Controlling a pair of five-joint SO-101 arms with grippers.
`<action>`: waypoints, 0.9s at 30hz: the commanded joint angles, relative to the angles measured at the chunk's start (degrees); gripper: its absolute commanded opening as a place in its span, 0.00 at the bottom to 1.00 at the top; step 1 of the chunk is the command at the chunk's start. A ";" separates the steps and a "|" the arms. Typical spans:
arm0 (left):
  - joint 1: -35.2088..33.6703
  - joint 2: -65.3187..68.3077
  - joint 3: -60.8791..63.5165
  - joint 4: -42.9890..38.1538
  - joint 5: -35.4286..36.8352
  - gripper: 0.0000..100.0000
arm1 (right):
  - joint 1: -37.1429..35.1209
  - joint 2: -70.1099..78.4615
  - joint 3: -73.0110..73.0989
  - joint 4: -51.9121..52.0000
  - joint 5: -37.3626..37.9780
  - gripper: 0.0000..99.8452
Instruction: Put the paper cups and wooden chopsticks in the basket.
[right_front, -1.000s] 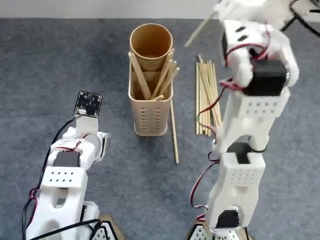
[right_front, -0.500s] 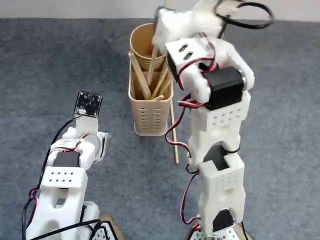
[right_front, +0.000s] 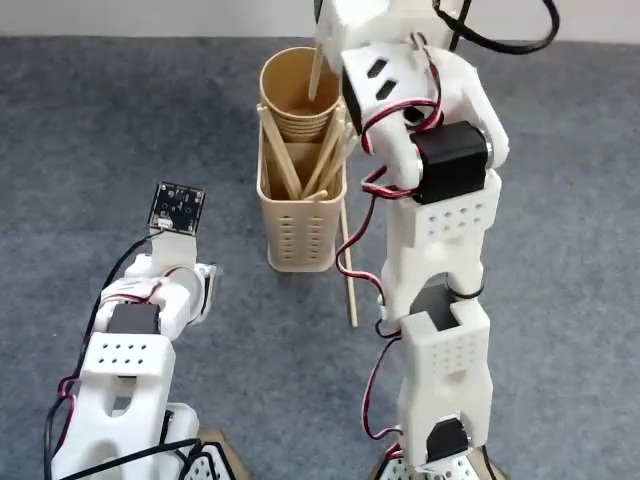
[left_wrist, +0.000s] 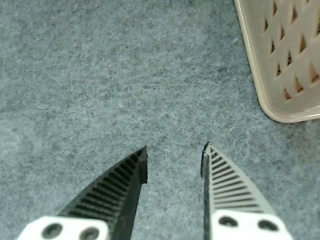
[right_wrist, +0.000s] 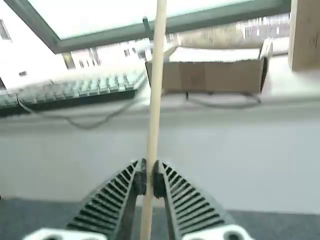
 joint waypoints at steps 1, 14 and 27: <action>0.75 -1.10 -0.22 -0.88 0.09 0.20 | 0.75 -0.31 -5.93 -2.59 0.44 0.00; 0.75 -1.10 -0.22 -0.88 0.09 0.20 | 0.75 -0.31 -5.93 -2.51 8.44 0.01; 0.75 -1.10 -0.22 -0.88 0.09 0.20 | -1.80 -0.40 -5.93 2.59 8.35 0.28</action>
